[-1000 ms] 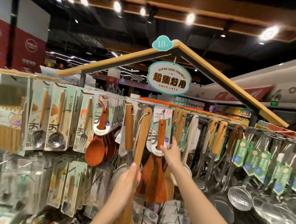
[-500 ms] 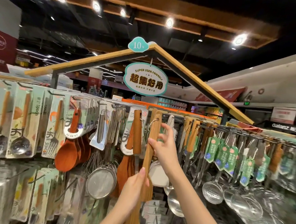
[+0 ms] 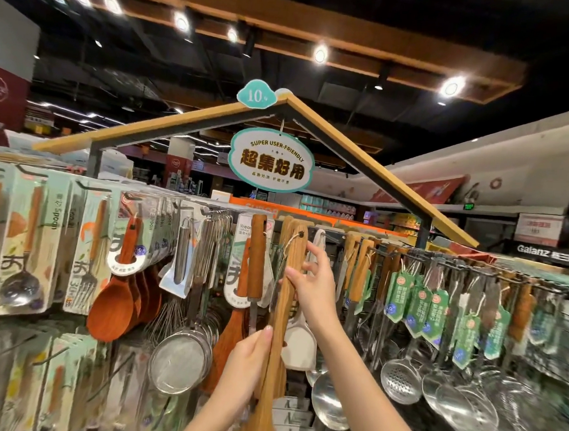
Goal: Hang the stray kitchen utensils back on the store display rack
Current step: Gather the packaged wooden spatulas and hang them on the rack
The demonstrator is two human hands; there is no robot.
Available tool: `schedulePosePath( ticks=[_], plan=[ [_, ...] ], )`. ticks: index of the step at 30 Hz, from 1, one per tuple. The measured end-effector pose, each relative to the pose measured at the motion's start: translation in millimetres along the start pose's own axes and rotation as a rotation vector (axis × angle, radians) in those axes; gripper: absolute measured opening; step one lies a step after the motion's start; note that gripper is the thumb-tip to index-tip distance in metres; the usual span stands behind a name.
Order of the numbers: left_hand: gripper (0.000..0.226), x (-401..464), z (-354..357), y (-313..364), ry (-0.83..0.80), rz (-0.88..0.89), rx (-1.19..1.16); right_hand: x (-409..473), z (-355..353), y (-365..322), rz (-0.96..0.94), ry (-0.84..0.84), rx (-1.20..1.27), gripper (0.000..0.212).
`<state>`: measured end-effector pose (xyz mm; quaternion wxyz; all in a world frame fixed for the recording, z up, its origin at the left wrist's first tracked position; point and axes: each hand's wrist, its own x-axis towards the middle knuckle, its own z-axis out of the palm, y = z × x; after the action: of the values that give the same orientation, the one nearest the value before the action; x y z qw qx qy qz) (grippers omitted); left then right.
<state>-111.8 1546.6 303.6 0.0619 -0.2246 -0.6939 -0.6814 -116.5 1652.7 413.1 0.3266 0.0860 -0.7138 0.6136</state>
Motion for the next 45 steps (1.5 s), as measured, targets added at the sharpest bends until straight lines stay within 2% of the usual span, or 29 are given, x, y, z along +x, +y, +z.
schedulePosePath(
  ticks=[5,9,12,17,20,22,24,27,29,32,35,38,42,45],
  plan=[
    [0.033,-6.2,-13.8,-1.2,0.081,0.068,0.115,23.1,2.3,7.8,0.079,-0.003,0.006,0.055],
    [0.026,-10.5,-30.9,4.6,0.096,0.155,0.148,43.4,5.3,17.3,0.089,0.037,-0.129,0.054],
    [0.016,-14.6,-43.8,4.0,0.08,0.198,0.12,52.8,8.8,26.8,0.065,0.052,-0.201,0.051],
    [0.024,-19.5,-58.1,4.2,0.153,0.196,0.032,56.0,12.9,39.7,0.086,0.032,-0.293,0.045],
    [0.008,-26.6,-65.9,7.4,0.177,0.199,0.008,45.5,12.6,36.0,0.079,0.046,-0.34,0.047],
    [0.035,-25.3,-70.1,4.0,0.135,0.225,0.027,32.7,11.0,27.8,0.035,0.085,-0.339,0.045],
    [0.052,-25.2,-67.4,4.8,0.052,0.191,-0.078,17.2,8.1,12.4,-0.008,0.077,-0.272,0.037],
    [0.047,-29.6,-53.8,5.5,-0.033,0.093,-0.302,-13.1,6.4,-20.6,-0.006,-0.066,-0.104,0.029],
    [0.04,-31.1,-40.3,5.2,-0.047,0.007,-0.399,-35.6,6.6,-34.0,-0.001,-0.148,-0.007,0.037],
    [0.035,-33.2,-8.9,10.6,0.003,-0.108,-0.479,-69.5,12.0,-41.2,-0.036,-0.207,-0.059,0.051],
    [0.04,-39.9,28.8,20.6,-0.033,-0.187,-0.445,-83.2,-2.8,-40.0,-0.111,-0.046,-0.23,0.055],
    [0.036,-51.2,61.0,27.0,-0.104,-0.18,-0.436,-90.5,-35.4,-45.1,-0.109,0.099,-0.395,0.055],
    [0.029,-57.7,102.8,34.5,-0.122,-0.166,-0.405,-97.3,-76.2,-42.4,-0.128,0.12,-0.526,0.07],
    [0.022,-51.0,133.9,36.1,-0.118,-0.135,-0.309,-90.9,-112.1,-34.5,-0.145,0.134,-0.459,0.075]
  ],
)
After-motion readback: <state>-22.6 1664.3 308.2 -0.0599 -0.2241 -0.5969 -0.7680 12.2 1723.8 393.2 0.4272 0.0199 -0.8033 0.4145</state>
